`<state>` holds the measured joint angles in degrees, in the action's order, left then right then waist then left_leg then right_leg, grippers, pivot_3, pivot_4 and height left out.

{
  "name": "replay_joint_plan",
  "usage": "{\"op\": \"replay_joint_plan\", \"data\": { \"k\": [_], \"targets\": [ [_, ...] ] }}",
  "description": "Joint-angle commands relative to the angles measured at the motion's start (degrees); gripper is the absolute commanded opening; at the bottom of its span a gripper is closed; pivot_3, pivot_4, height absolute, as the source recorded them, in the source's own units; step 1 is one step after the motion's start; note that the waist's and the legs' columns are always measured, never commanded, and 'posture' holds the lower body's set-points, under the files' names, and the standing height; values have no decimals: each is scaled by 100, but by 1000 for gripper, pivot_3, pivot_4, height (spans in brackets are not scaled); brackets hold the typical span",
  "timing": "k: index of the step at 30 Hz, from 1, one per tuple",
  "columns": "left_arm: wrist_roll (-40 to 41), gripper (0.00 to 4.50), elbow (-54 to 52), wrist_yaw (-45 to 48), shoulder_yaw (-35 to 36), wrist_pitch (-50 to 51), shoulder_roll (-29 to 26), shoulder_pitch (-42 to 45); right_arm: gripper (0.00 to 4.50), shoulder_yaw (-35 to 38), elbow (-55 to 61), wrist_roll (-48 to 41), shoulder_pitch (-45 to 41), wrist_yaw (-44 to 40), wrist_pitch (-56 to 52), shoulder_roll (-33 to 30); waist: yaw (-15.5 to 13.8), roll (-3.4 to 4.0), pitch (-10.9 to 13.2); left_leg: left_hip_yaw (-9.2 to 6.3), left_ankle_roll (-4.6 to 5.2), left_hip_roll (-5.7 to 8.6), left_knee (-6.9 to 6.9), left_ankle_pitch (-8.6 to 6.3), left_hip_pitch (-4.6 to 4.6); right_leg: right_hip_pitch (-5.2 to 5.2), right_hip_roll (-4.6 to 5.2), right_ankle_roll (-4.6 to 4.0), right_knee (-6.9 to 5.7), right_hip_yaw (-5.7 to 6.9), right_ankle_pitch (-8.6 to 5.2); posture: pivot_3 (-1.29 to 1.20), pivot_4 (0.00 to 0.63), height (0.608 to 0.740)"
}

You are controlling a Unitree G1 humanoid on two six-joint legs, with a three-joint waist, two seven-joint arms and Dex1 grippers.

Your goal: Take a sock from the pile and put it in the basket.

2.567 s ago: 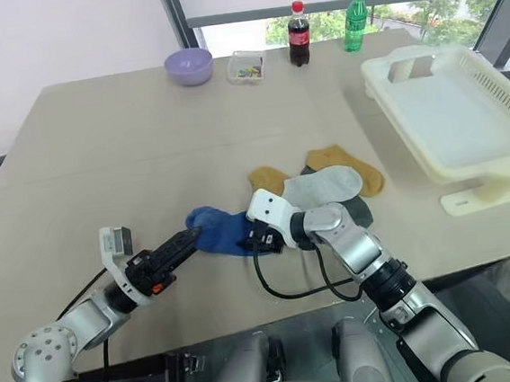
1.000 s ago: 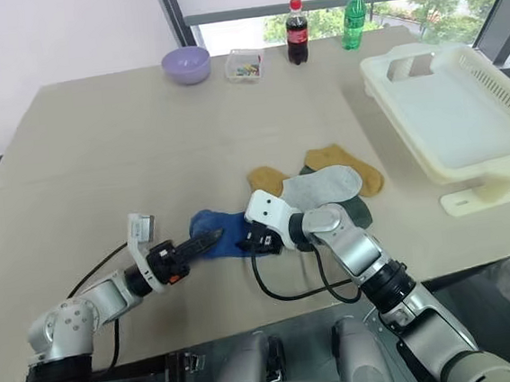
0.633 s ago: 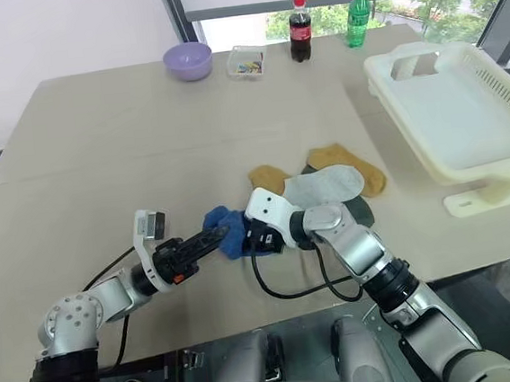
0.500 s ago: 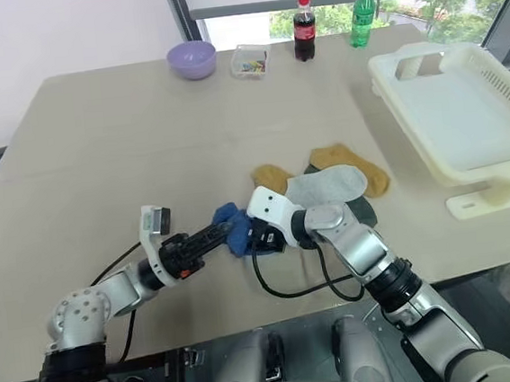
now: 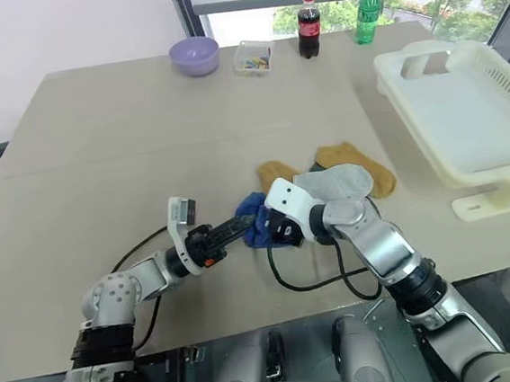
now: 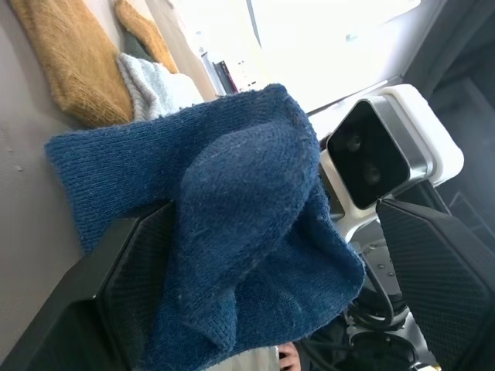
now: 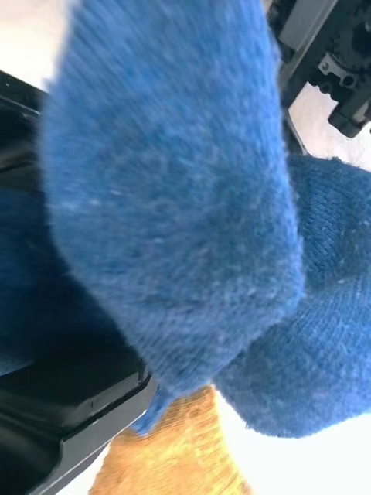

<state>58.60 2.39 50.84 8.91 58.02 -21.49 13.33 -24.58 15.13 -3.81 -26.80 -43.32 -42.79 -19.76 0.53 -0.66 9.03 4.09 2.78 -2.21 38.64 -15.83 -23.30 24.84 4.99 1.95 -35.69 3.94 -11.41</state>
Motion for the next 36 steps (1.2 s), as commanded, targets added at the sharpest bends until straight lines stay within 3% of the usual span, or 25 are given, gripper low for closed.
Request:
{"op": "replay_joint_plan", "data": {
  "k": [1,6,10,13,15,20,27,36],
  "targets": [
    [-100,4500,72,86,-94,-25,27,74,4418,186,589,-155,33,-1,-251,-173,3,-1,1,0,0,1,0,0,0,0,0,1,1,0,0,0,150,740],
    [-258,4500,39,263,-247,-36,-22,116,4418,485,1334,-437,170,-61,-721,-599,-1,-3,2,-2,1,1,1,0,0,0,-2,19,-1,2,-2,0,150,740],
    [-487,4500,51,439,-432,-130,-113,152,4418,1297,1778,-965,351,78,-1194,-680,-34,-4,4,-5,1,3,1,0,-7,0,0,18,6,6,7,0,150,740],
    [-849,4500,126,655,-681,-452,-152,159,4418,2568,1710,-1656,171,344,-1672,-280,-49,-4,5,-5,1,5,2,0,-6,0,-2,18,7,6,7,0,150,740],
    [-1046,4500,192,759,-803,-646,-166,178,4418,2803,1636,-1851,-25,461,-1827,-181,-64,-3,5,-6,1,4,2,0,-5,0,-4,14,4,8,5,0,150,740],
    [-1219,4500,328,932,-941,-775,-139,265,4418,2618,1317,-2095,-540,920,-1963,437,-63,1,5,-4,2,3,2,0,2,-2,-7,3,-3,6,-1,0,150,740],
    [-1339,4500,456,935,-933,-888,-58,364,4418,1543,735,-1620,-650,1509,-1702,766,-126,4,5,1,3,7,10,0,0,-3,-2,11,-11,-3,5,0,150,740],
    [-1360,4500,369,923,-870,-945,-93,200,4418,1106,973,-1528,57,1259,-1712,-234,-119,3,4,-2,5,5,27,0,1,-9,-2,10,-15,-1,2,0,150,740]
  ]
}}
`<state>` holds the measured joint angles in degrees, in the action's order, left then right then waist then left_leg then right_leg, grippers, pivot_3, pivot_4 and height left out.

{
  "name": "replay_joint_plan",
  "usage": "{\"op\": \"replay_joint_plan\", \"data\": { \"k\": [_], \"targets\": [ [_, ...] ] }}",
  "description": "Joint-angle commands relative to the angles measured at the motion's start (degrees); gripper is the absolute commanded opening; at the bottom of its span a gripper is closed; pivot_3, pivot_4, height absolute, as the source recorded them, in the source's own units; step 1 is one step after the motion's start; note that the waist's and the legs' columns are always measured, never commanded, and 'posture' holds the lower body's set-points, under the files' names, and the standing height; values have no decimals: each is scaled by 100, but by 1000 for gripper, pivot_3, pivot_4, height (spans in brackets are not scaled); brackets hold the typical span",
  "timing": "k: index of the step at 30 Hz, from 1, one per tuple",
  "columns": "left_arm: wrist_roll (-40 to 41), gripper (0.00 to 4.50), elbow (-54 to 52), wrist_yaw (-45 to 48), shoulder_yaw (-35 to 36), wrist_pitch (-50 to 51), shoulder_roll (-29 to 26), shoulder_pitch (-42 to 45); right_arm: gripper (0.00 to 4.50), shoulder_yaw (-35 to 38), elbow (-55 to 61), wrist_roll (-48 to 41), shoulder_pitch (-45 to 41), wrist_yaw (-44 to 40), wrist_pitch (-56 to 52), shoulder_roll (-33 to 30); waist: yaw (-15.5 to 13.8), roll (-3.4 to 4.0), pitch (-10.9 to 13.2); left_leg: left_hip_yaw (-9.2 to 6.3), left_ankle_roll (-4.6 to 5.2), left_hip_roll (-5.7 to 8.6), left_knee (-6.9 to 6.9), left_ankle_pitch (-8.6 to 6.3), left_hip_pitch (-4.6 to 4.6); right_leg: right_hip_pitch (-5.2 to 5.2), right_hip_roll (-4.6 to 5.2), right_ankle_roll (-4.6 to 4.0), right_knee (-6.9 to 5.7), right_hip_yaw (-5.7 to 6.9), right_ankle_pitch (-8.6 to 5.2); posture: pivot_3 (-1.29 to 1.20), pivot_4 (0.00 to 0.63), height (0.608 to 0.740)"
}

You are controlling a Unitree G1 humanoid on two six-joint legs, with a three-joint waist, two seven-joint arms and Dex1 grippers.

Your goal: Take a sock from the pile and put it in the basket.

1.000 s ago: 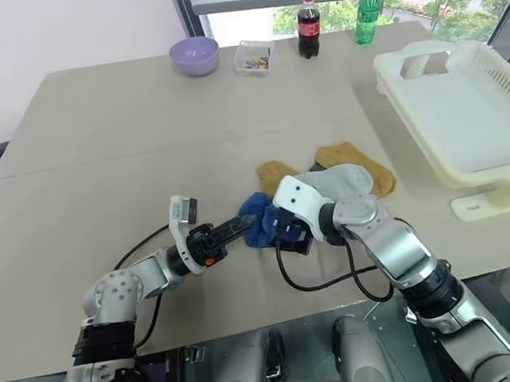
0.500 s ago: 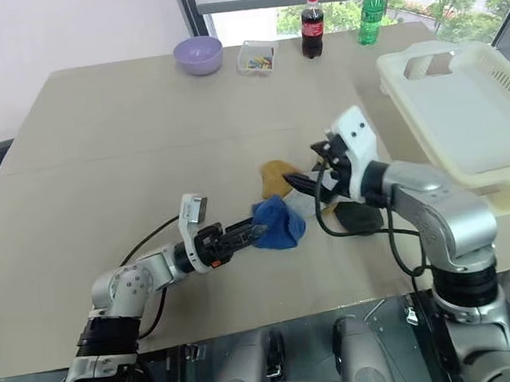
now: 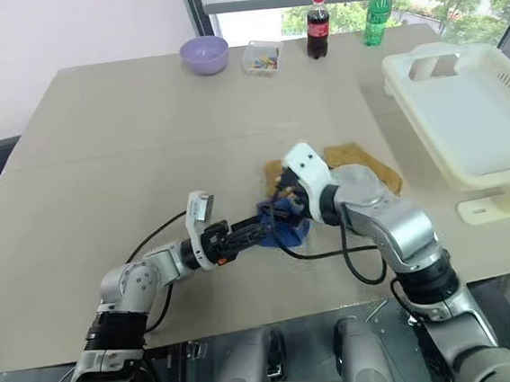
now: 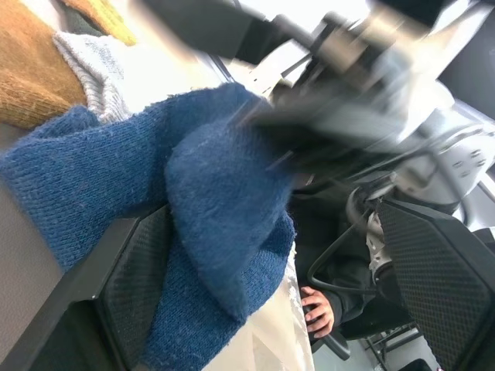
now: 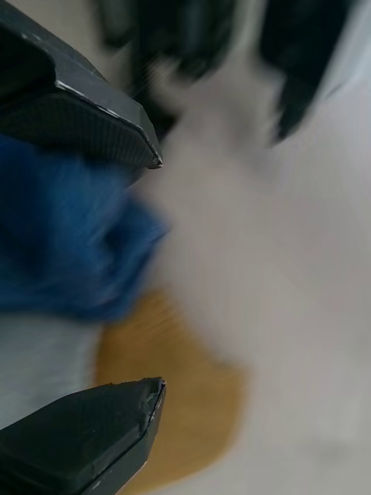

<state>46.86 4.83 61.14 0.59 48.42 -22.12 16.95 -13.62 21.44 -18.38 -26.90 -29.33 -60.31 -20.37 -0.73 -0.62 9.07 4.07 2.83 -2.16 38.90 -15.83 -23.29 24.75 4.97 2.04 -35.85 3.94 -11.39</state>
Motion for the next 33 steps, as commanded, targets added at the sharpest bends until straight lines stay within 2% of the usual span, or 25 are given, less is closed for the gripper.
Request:
{"op": "replay_joint_plan", "data": {
  "k": [1,12,16,20,23,30,33],
  "targets": [
    [-188,4500,124,-110,-31,9,-40,-175,4418,12,373,-104,110,-171,24,-242,8,1,0,0,0,0,0,0,1,0,-2,1,0,0,0,0,150,740],
    [-116,4500,-56,6,26,169,-301,-281,4418,-307,442,-208,305,-323,276,-301,94,0,0,3,0,-8,0,-1,8,0,-15,9,-3,-4,-10,0,150,740],
    [-121,4500,-105,18,0,212,-350,-298,4418,-103,577,-484,459,-381,355,-144,144,0,0,2,0,-8,-1,-1,8,1,-16,14,-3,-4,-7,0,150,740],
    [-124,4500,-116,23,-20,224,-349,-297,4418,561,521,-1185,645,-352,63,304,144,-1,0,1,0,-10,-1,-1,8,1,-17,17,-3,-3,-7,0,150,740],
    [-141,4500,-99,26,-34,215,-346,-284,4418,779,360,-1417,703,-327,-110,369,141,-1,0,2,0,-11,-1,-1,8,0,-15,11,-3,-5,7,0,150,740],
    [-181,4500,-78,26,-72,198,-336,-233,4418,938,-576,-1370,439,96,-376,630,145,0,1,3,0,-8,-1,-1,10,0,-16,0,-4,-6,1,0,150,740],
    [-188,4500,-89,22,-66,200,-341,-241,4418,1001,-951,-997,306,280,383,681,147,-1,-1,4,0,-8,-1,-1,14,-2,-18,3,-6,-7,3,0,150,740]
  ]
}}
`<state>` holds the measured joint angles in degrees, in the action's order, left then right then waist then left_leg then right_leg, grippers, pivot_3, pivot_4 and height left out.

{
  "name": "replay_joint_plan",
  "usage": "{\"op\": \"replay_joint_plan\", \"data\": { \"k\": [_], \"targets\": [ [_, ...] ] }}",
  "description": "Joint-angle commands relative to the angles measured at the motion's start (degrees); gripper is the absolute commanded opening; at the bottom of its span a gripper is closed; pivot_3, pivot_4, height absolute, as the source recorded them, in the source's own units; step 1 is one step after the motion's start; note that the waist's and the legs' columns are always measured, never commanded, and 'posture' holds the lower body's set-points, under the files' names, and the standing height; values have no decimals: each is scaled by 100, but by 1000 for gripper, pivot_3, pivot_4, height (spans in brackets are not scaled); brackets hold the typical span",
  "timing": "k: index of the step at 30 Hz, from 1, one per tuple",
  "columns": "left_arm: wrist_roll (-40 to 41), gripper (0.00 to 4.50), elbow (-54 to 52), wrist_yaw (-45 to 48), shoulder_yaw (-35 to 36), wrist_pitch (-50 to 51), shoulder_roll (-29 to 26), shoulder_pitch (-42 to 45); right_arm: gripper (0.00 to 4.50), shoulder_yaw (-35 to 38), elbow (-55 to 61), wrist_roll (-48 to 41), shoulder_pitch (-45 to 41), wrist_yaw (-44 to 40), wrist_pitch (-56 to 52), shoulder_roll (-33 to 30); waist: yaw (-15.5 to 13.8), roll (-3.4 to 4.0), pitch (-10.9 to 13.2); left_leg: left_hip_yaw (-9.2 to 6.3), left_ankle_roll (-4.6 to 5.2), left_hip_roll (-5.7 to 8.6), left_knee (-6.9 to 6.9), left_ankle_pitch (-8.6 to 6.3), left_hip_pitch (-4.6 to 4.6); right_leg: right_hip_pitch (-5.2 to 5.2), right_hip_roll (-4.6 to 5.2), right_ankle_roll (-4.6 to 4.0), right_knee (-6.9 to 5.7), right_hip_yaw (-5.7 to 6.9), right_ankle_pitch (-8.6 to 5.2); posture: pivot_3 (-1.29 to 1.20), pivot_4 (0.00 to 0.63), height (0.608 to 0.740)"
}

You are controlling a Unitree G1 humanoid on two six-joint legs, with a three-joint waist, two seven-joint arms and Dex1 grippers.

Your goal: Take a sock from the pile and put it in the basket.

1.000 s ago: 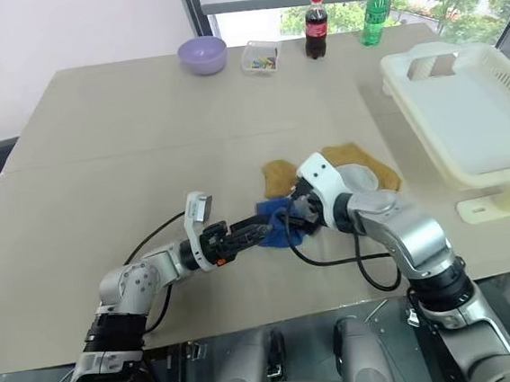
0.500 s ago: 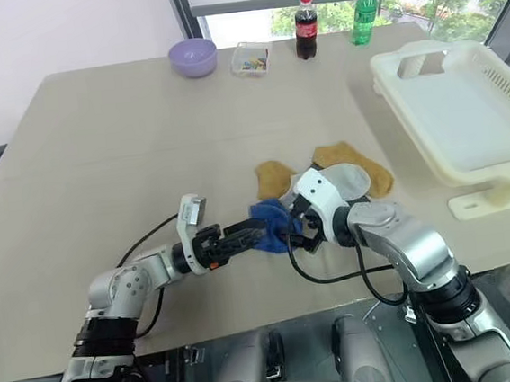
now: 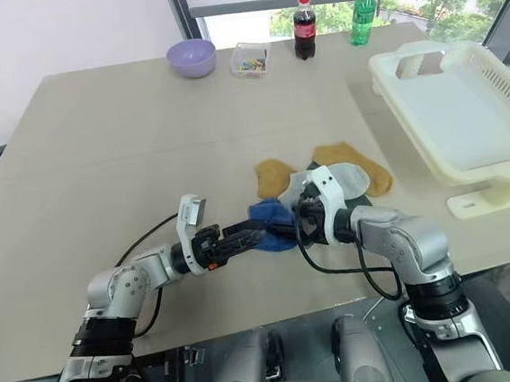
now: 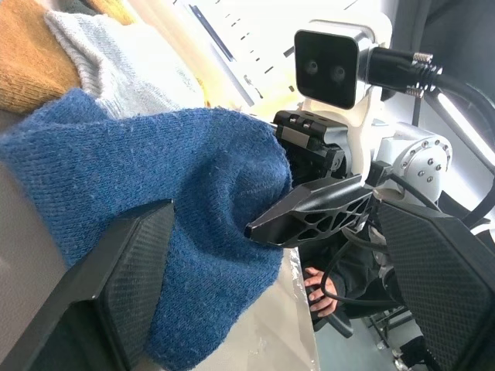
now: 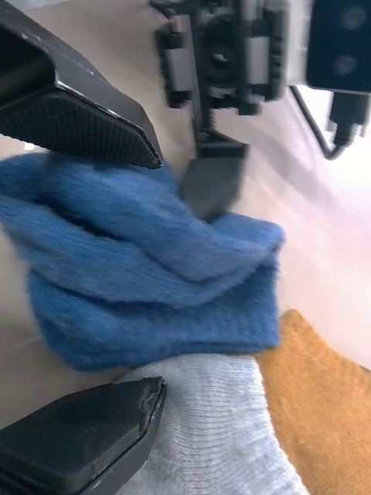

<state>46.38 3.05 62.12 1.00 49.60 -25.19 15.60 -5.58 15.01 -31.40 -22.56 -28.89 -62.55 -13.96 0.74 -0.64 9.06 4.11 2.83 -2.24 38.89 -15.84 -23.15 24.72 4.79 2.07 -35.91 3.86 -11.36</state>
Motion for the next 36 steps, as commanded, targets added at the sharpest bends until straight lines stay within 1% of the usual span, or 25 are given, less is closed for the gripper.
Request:
{"op": "replay_joint_plan", "data": {
  "k": [1,3,5,9,13,24,27,32,36],
  "targets": [
    [-142,4500,81,-78,-108,82,-34,-114,4418,312,-482,376,-204,356,789,102,2,0,0,1,0,1,0,0,0,0,1,0,0,-1,0,0,150,740],
    [-138,4500,59,-93,-104,87,-29,-132,4418,403,-634,385,-285,343,979,113,1,1,0,4,0,1,0,0,1,0,1,2,0,-4,-1,0,150,740],
    [-132,4500,36,-105,-104,92,-26,-150,4418,409,-610,272,-283,247,927,104,-1,1,0,4,0,2,0,0,1,0,1,9,0,-5,5,0,150,740],
    [-151,4500,27,-110,-126,69,-16,-171,4418,356,-373,-101,-140,75,525,167,-1,1,0,5,0,1,-2,0,1,0,0,11,0,-6,8,0,150,740],
    [-167,4500,61,-132,-126,48,13,-153,4418,337,-246,-374,-44,100,221,346,0,2,0,6,0,1,-2,0,2,0,1,12,-1,-8,8,0,150,740],
    [-158,4500,55,-154,-83,34,-10,-183,4418,-33,-470,-408,140,-103,-60,215,2,2,-7,7,0,1,-2,0,12,-7,0,11,-1,-9,8,0,150,740],
    [-260,4500,80,-107,-58,-259,26,-196,4418,-115,-557,-466,238,-273,-82,197,2,4,-14,7,0,0,-2,0,13,-8,0,12,-1,-10,7,0,150,740],
    [-235,4500,134,-116,-43,-255,27,-185,4418,-429,-568,-387,318,-309,-101,305,9,3,-42,7,0,-2,-3,0,26,-19,-2,-4,-2,-10,-3,0,150,740],
    [-254,4500,127,-117,-29,-253,35,-198,4418,-679,-472,-335,286,-256,-129,431,23,-1,-49,7,0,-10,-3,0,32,-22,-9,5,-3,-10,-14,0,150,740]
  ]
}}
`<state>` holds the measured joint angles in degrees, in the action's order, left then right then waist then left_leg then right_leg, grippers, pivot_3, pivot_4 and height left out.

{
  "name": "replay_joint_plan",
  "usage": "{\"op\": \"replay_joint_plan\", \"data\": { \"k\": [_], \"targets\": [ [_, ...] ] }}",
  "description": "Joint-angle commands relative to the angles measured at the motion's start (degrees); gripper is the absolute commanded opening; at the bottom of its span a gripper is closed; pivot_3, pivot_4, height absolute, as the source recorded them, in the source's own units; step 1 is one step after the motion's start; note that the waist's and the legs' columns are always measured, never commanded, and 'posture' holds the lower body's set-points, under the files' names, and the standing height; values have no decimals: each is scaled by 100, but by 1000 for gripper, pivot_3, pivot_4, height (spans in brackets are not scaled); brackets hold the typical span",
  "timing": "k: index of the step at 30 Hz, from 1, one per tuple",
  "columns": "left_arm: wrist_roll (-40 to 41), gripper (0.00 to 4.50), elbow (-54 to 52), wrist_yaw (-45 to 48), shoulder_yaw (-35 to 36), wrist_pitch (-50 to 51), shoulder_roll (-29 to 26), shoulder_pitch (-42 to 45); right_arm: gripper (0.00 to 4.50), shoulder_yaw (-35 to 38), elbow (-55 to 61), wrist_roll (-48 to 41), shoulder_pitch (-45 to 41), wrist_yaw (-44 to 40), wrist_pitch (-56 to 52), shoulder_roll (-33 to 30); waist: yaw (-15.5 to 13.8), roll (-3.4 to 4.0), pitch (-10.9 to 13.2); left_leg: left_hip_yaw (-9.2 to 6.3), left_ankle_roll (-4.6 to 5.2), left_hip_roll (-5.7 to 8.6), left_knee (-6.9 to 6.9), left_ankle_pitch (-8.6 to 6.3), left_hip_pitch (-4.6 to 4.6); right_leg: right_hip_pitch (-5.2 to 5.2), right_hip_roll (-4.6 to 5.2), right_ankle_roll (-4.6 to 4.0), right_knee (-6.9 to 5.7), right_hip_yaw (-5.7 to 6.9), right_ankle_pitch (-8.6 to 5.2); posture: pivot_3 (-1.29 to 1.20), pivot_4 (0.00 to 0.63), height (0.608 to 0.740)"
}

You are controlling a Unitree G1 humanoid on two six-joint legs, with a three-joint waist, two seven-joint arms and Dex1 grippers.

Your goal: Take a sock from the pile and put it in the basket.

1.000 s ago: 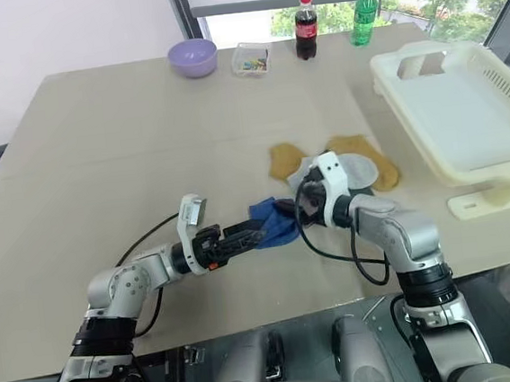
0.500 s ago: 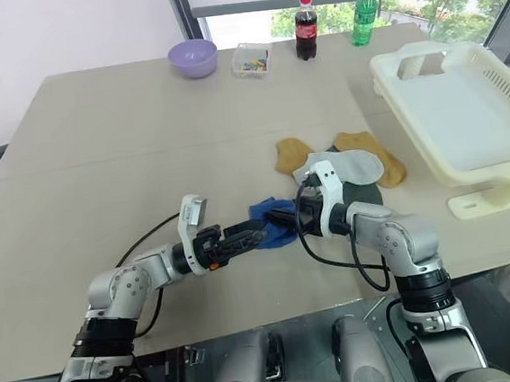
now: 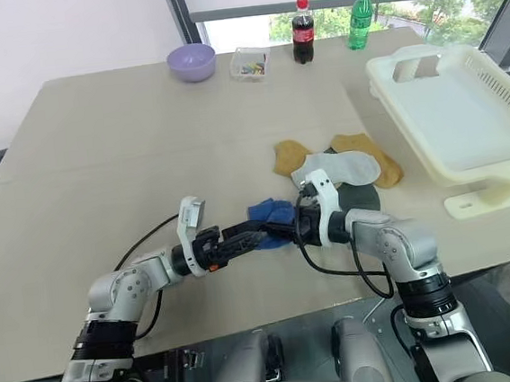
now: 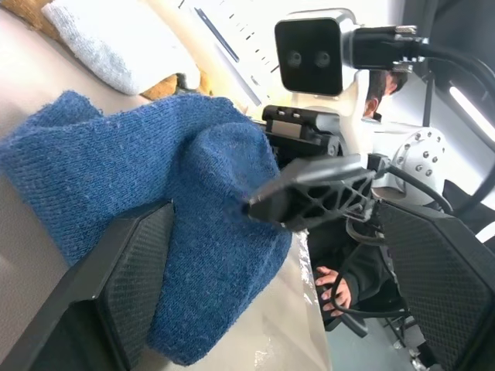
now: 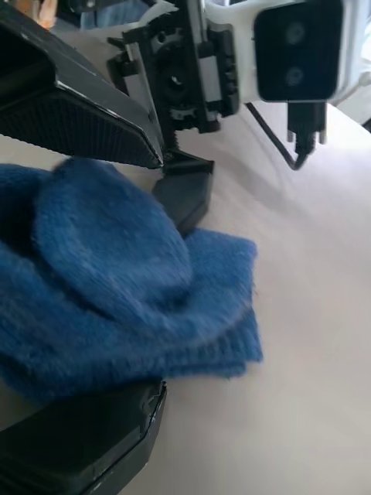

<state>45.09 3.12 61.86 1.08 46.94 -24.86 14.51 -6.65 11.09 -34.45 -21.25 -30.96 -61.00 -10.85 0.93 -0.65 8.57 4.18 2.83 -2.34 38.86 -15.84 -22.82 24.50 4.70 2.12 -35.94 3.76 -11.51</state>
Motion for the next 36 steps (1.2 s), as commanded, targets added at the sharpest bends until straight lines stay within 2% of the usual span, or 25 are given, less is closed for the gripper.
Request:
{"op": "replay_joint_plan", "data": {
  "k": [1,4,6,11,13,31,36],
  "targets": [
    [-129,4500,119,-92,-35,15,5,-89,4418,-600,-71,-25,148,-30,-297,154,5,1,-2,0,0,-1,0,0,1,0,-2,-2,-1,-1,1,0,150,740],
    [-129,4500,119,-101,-27,25,20,-90,3661,-602,-119,-22,123,23,-326,239,4,1,-3,-1,0,-4,0,0,2,1,-5,-8,-2,-1,4,0,150,740],
    [-132,4500,124,-100,-25,16,28,-89,2911,-545,-203,-7,116,72,-370,282,2,1,-3,-1,0,-4,0,0,1,1,-4,-16,-2,-1,8,0,150,740],
    [-154,4500,138,-95,-26,-7,31,-90,610,-334,-333,-54,98,183,-473,367,3,-3,-7,0,0,-4,0,0,1,1,-1,-16,-2,-3,8,0,150,740],
    [-161,4500,139,-92,-20,-9,32,-95,98,-305,-329,-50,102,175,-499,350,-1,-18,-17,-1,0,-7,0,0,2,0,-4,-16,-2,-1,8,0,150,740],
    [-369,4500,356,320,318,-1162,-75,-136,97,-68,-211,-36,227,274,-419,212,-13,-16,-17,-2,-2,-15,-1,0,-5,6,3,-19,1,0,7,0,150,740],
    [-585,4500,249,591,281,-1793,-126,-279,97,406,-287,-137,123,555,-479,384,-8,-16,-15,-2,-2,-18,-2,0,-7,8,2,-19,2,0,7,0,150,740]
  ]
}}
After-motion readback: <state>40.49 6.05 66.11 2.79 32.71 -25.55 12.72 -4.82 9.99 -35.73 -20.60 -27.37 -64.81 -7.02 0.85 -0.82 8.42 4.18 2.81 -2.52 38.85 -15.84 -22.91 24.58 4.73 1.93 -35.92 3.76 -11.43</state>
